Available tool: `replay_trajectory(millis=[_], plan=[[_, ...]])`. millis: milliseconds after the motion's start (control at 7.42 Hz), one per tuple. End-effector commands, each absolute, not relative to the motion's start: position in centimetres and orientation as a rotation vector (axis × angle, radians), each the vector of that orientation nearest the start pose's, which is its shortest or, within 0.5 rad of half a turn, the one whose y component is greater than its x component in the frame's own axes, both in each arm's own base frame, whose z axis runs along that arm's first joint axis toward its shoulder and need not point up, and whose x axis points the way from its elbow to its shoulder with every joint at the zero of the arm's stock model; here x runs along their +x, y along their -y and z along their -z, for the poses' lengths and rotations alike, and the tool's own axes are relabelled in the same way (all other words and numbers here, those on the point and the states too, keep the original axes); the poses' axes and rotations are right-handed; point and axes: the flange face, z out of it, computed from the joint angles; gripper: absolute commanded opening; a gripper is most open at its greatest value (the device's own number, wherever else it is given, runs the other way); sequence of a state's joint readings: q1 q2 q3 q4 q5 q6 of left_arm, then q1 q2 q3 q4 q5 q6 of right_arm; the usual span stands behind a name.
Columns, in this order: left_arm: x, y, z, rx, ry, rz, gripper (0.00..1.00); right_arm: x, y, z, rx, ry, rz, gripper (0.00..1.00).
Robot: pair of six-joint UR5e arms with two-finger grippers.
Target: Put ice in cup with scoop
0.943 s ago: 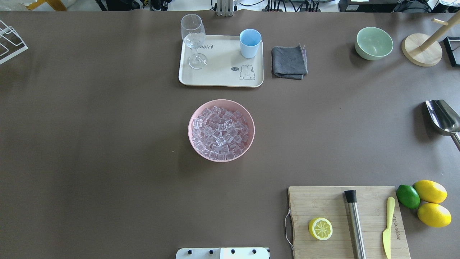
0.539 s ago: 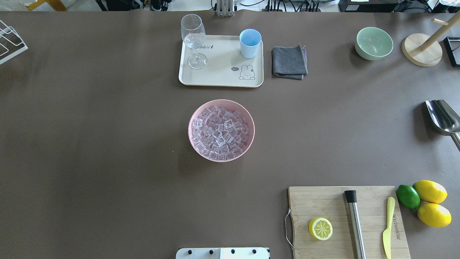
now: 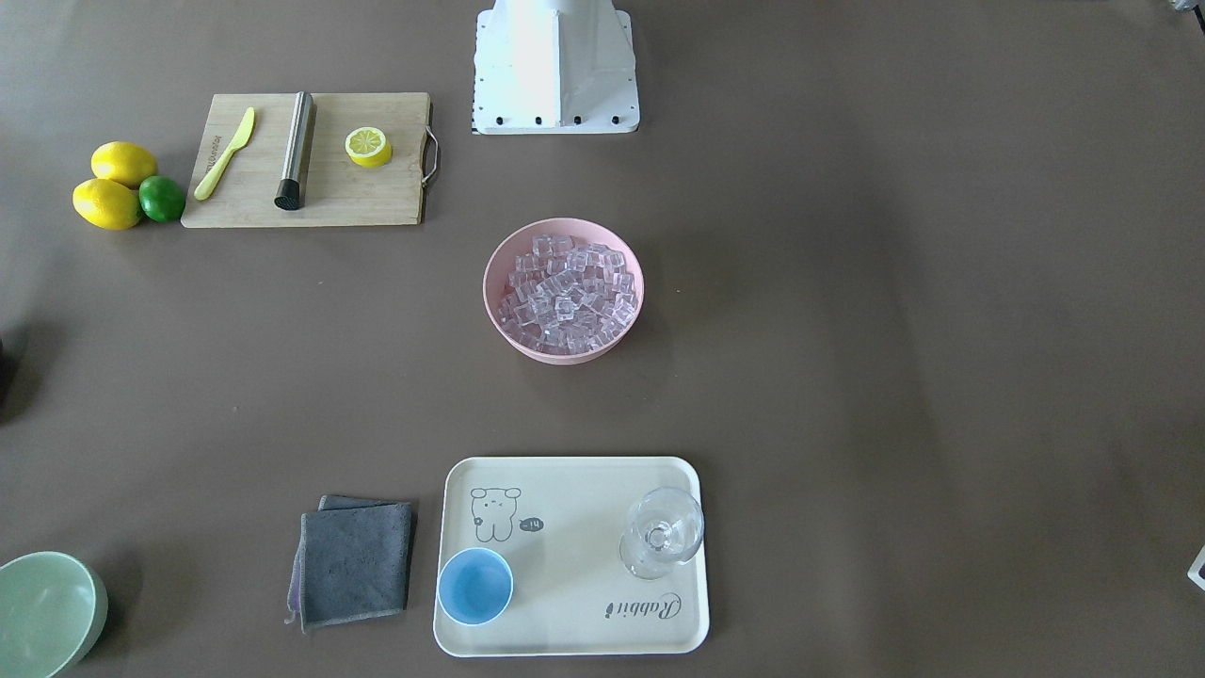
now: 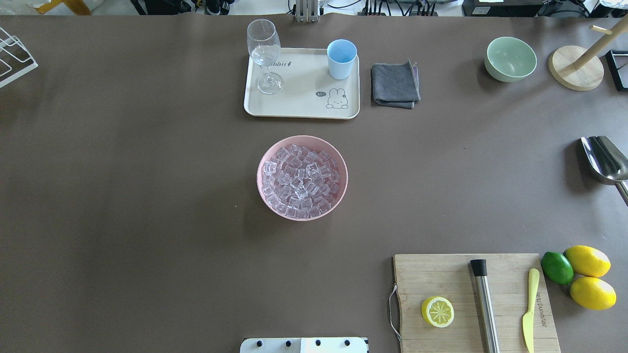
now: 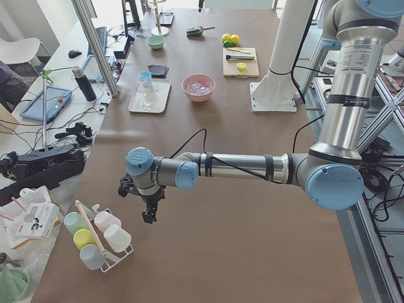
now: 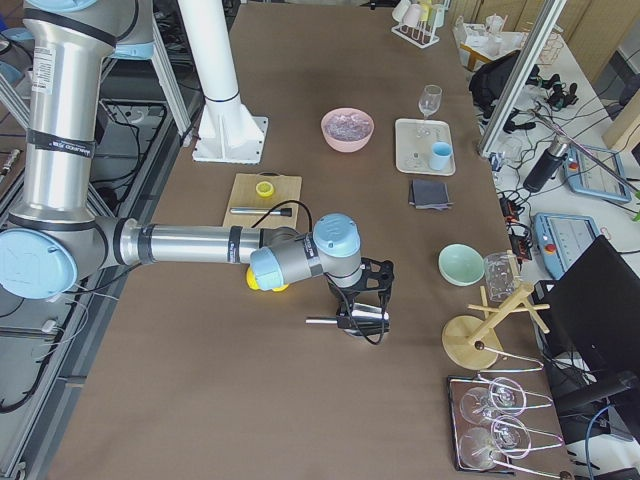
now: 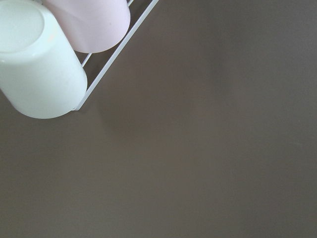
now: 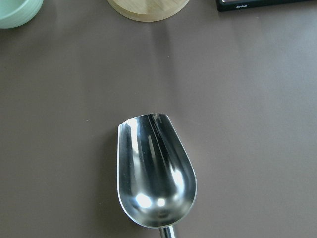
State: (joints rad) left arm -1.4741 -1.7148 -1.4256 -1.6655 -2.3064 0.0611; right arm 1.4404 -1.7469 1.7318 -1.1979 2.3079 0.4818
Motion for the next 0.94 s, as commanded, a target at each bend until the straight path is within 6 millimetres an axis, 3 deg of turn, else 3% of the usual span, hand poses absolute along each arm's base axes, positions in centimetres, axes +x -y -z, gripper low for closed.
replay_trajectory(millis=[0, 270, 404, 539, 674, 809], plan=[[3.0, 56.7, -63.7, 0.134, -0.748, -0.285, 0.99, -2.9, 43.5, -61.3, 0.113, 0.832, -0.246, 1.00], [5.3, 56.9, -62.9, 0.149, -0.757, -0.343, 0.99, -4.9, 41.4, -62.5, 0.167, 0.821, -0.246, 1.00], [9.7, 57.0, -61.6, 0.145, -0.766, -0.424, 0.99, -5.5, 40.6, -64.4, 0.178, 0.827, -0.228, 1.00], [12.7, 56.8, -59.8, 0.160, -0.762, -0.486, 0.99, -6.1, 40.0, -66.4, 0.186, 0.838, -0.210, 0.99], [14.1, 56.8, -58.0, 0.222, -0.772, -0.536, 0.99, -6.4, 38.6, -68.0, 0.186, 0.845, -0.198, 0.98], [16.4, 56.6, -54.5, 0.360, -0.801, -0.627, 0.99, -7.1, 38.2, -68.9, 0.185, 0.830, -0.184, 0.98]])
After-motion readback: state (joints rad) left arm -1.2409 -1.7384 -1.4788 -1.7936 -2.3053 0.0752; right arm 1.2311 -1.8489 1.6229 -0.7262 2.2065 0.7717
